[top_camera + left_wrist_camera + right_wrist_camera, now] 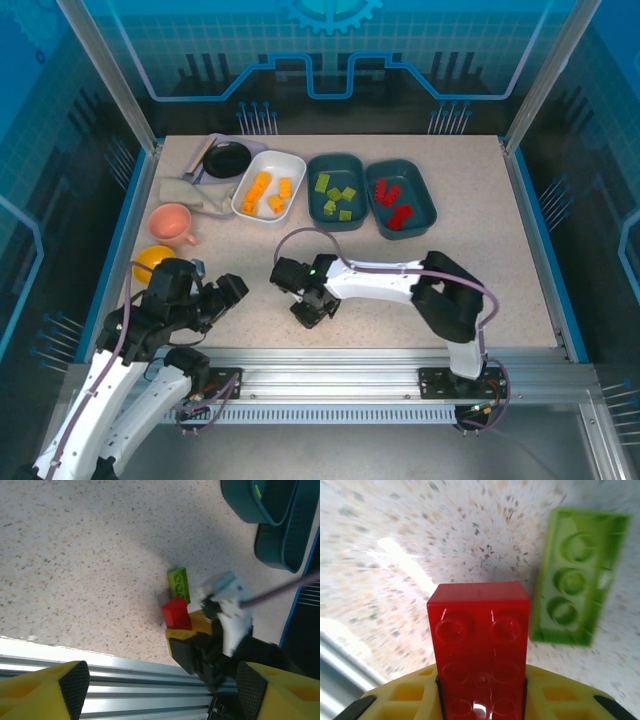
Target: Sort the legos into containers by color
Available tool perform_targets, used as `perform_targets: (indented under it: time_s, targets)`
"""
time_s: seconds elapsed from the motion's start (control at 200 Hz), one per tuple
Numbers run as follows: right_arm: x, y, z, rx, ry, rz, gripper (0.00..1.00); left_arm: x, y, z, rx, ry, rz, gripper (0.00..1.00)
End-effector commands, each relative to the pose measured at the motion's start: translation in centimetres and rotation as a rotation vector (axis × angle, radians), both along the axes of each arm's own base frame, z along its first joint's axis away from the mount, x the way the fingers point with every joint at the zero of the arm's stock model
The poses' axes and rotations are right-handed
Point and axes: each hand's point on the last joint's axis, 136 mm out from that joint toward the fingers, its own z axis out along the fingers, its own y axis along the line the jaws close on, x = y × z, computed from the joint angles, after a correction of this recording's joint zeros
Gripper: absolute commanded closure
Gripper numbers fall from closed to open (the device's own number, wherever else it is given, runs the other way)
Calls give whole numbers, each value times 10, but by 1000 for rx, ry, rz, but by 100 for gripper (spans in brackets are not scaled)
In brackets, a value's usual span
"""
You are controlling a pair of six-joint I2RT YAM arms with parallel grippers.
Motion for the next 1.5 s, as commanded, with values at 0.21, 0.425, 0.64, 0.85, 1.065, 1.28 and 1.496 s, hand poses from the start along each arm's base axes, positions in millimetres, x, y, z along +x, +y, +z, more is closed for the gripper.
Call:
perform_targets:
  time_s: [0.21,0.425,0.64,0.85,1.065,1.28,1.496]
  targets:
    - [97,-105,111,201,-148,-390,69,67,-56,34,-73,-96,-132,19]
    - [207,-208,107,77,-240,-735,69,122,-107,45,-87,-121,-206,19]
    - [291,-257,86,-49,-263,-872,69,180,-146,62,-138,-165,-232,19]
    - [334,-275,48,-154,-212,-892,69,221,-172,70,-142,-184,-260,19]
    - [350,-284,14,-204,-162,-909,67,235,-179,73,-135,-187,-271,19]
    - [349,-285,2,-214,-136,-911,56,232,-177,70,-119,-180,-272,19]
    - [351,-273,28,-154,-177,-883,40,229,-174,71,-115,-182,-271,19]
